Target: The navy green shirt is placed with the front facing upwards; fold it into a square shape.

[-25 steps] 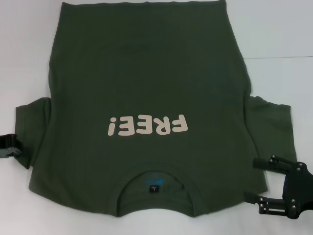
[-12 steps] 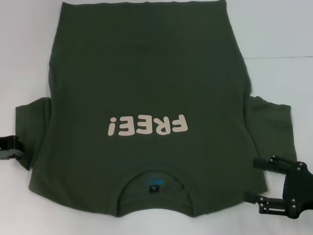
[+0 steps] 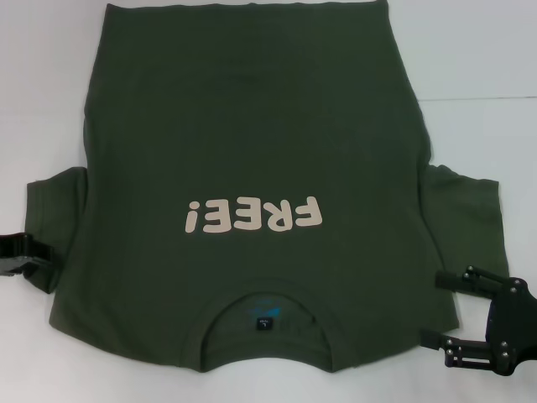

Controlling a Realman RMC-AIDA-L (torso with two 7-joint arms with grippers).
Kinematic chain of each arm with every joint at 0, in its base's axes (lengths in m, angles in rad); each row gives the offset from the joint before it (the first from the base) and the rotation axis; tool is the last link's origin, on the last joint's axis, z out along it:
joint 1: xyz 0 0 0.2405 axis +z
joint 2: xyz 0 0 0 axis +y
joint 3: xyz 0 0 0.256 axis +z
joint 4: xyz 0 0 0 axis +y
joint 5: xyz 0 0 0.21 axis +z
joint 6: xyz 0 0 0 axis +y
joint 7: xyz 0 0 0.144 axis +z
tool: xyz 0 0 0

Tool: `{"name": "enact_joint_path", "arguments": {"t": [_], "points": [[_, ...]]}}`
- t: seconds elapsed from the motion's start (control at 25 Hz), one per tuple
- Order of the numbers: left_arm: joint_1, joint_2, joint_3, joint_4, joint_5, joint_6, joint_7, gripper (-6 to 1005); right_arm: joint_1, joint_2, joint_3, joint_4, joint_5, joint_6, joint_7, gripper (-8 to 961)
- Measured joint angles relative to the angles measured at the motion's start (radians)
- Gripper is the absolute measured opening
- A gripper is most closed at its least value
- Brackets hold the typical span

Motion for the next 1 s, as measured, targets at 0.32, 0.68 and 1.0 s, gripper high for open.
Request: {"name": "enact_joint_path", "arguments": {"t": [0.32, 0.68, 1.0], "points": [[-0.003, -0.001, 0.025, 0.000, 0.001, -0.003, -0.003, 355, 0.002, 0.000, 0.000, 0.000, 0.000, 0.000, 0.000, 915], [-0.009, -0.002, 0.038, -0.001, 0.014, 0.001, -0.011, 359, 0.003, 0.000, 0.000, 0.000, 0.000, 0.000, 0.000, 914], [-0.010, -0.002, 0.037, -0.001, 0.015, 0.004, -0.015, 322, 0.003, 0.000, 0.000, 0.000, 0.000, 0.000, 0.000, 913]]}}
